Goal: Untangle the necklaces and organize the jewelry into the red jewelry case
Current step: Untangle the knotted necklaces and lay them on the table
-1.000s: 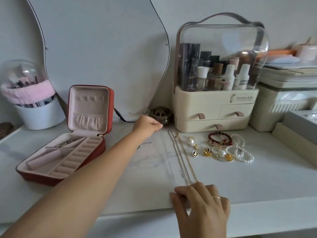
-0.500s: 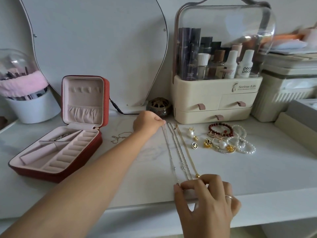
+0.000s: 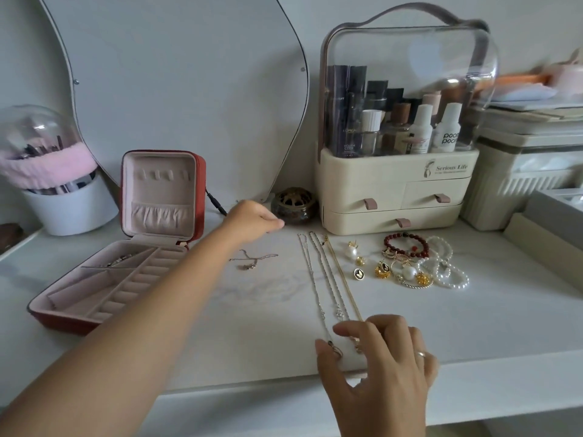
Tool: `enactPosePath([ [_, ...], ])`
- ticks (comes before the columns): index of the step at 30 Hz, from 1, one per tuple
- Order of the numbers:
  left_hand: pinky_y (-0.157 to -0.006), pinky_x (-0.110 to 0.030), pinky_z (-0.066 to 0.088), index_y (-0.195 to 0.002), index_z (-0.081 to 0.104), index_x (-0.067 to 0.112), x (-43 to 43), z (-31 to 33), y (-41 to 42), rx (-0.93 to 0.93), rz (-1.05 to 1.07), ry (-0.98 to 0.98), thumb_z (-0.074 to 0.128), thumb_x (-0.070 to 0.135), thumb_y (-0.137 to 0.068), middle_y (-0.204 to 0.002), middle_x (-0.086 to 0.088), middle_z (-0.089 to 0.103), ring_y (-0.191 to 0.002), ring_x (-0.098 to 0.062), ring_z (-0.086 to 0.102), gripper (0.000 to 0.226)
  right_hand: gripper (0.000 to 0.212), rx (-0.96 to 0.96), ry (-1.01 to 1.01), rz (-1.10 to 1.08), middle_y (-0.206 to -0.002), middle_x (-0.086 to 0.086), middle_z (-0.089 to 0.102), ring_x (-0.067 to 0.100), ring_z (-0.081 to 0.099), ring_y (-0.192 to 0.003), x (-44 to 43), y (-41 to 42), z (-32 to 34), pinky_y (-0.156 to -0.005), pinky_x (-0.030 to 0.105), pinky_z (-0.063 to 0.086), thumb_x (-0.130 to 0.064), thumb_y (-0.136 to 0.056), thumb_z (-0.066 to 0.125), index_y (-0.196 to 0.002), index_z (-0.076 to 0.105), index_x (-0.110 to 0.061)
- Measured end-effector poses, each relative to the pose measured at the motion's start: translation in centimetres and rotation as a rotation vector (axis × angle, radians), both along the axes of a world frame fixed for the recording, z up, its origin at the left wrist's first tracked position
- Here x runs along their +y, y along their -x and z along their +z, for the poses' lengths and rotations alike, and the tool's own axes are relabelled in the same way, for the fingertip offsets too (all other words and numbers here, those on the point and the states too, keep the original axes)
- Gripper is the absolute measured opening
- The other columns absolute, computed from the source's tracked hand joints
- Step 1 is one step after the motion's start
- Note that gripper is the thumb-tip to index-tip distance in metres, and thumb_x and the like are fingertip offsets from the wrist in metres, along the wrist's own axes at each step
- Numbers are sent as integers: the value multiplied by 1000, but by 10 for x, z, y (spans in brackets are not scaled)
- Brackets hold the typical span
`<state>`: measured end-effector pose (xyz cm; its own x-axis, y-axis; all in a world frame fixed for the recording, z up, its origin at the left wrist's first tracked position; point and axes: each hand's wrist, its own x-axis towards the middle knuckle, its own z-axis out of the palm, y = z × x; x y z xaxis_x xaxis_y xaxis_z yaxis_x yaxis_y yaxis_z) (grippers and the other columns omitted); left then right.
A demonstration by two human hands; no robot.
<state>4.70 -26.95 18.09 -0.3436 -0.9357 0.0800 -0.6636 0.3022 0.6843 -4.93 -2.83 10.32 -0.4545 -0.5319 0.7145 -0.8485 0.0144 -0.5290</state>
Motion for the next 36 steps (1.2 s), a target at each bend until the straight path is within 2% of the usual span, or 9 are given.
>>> enactPosePath([
  [6,-89,-35,53,-91,74,24,32,-2,-61,-124,-47,37,67,16,-86,-98,0,73,-94,-18,67,11,19,198,-253,386,-90,-11,58,11,54,-86,-29,2,38,-72,26,45,-34,-80,55,-93,68,-26],
  [10,-93,-23,41,-120,64,18,62,-30,-78,-176,-67,170,48,4,-94,-122,1,63,-112,-17,58,34,39,360,-542,613,-140,-7,42,16,41,-126,-71,-3,60,-102,23,30,-28,-96,47,-135,47,-19],
  [13,-97,-13,29,-138,47,19,67,-39,-85,-192,-47,185,40,0,-95,-139,2,52,-127,-14,48,48,48,460,-709,649,-154,0,23,22,28,-138,-101,-17,63,-112,32,24,-28,-98,43,-142,34,-13],
  [19,-101,-16,26,-146,34,18,60,-44,-88,-193,-66,185,36,10,-100,-147,-2,45,-134,-17,41,46,37,577,-789,627,-142,8,38,28,35,-132,-121,-34,45,-110,37,25,-28,-99,36,-129,42,-8],
  [24,-111,-17,12,-150,26,13,58,-48,-81,-317,-125,214,33,17,-102,-157,-3,28,-144,-13,24,48,53,641,-710,566,-141,1,38,21,32,-134,-79,-34,36,-117,37,7,-44,-93,17,-132,39,-15],
  [26,-114,-21,13,-150,26,13,56,-47,-76,-357,-133,220,30,20,-103,-157,-3,27,-144,-13,22,48,65,585,-651,505,-131,-1,52,16,47,-126,-55,-37,31,-115,38,18,-48,-81,13,-124,51,-17],
  [28,-114,-26,18,-148,28,13,53,-44,-69,-418,-133,232,28,23,-103,-156,-3,30,-142,-16,26,46,58,501,-585,428,-110,-4,68,13,64,-105,-40,-37,19,-106,35,39,-48,-76,29,-107,68,-18],
  [32,-105,-30,27,-133,41,13,45,-39,-51,-538,-138,248,27,23,-102,-144,-5,45,-131,-20,39,36,60,375,-590,374,-107,1,71,16,69,-98,-21,-37,7,-91,34,34,-50,-72,38,-103,72,-13],
  [36,-97,-34,30,-106,46,16,36,-35,-39,-577,-141,232,26,24,-101,-131,-6,54,-119,-23,46,22,66,346,-514,321,-107,4,71,20,70,-95,-7,-42,-4,-101,30,26,-51,-64,39,-112,59,-11],
])
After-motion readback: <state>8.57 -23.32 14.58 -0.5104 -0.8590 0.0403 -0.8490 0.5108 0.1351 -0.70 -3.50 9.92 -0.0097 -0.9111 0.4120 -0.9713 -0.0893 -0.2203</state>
